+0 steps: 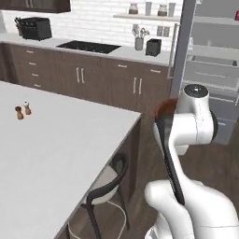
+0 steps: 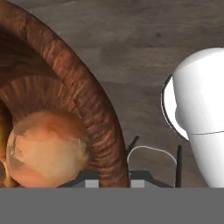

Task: Pick the chicken drumstick and onion from their plates and place them in the bowl. Then put the bowl in the fridge.

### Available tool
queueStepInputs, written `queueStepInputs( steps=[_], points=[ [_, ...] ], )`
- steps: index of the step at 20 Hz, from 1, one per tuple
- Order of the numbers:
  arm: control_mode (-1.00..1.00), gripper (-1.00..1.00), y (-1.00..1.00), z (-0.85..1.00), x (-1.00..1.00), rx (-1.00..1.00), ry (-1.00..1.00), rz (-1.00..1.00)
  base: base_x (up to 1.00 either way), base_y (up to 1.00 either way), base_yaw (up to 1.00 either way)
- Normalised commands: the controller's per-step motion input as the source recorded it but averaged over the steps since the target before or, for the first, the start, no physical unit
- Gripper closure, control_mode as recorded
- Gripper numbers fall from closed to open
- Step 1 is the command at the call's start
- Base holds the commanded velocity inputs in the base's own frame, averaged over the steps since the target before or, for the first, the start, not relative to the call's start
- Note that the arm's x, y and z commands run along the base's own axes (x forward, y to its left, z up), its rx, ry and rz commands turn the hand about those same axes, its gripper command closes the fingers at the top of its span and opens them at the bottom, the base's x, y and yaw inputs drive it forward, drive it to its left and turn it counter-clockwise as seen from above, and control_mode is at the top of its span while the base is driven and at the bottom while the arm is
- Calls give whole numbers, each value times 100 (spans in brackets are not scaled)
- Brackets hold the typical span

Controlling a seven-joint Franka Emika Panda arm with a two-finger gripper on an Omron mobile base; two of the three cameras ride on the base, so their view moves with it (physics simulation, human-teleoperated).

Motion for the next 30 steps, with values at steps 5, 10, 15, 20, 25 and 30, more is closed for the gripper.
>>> queueStepInputs(
  steps=[5,10,15,20,25,30],
  points=[
    [100,100,0,0,0,0,0,0,37,-1,-83],
    [100,100,0,0,0,0,0,0,100,-31,-25],
    [100,100,0,0,0,0,0,0,100,-65,-12],
    [100,100,0,0,0,0,0,0,100,-8,-19],
    [100,100,0,0,0,0,0,0,100,-1,-15],
    [100,100,0,0,0,0,0,0,100,21,-18]
  ],
)
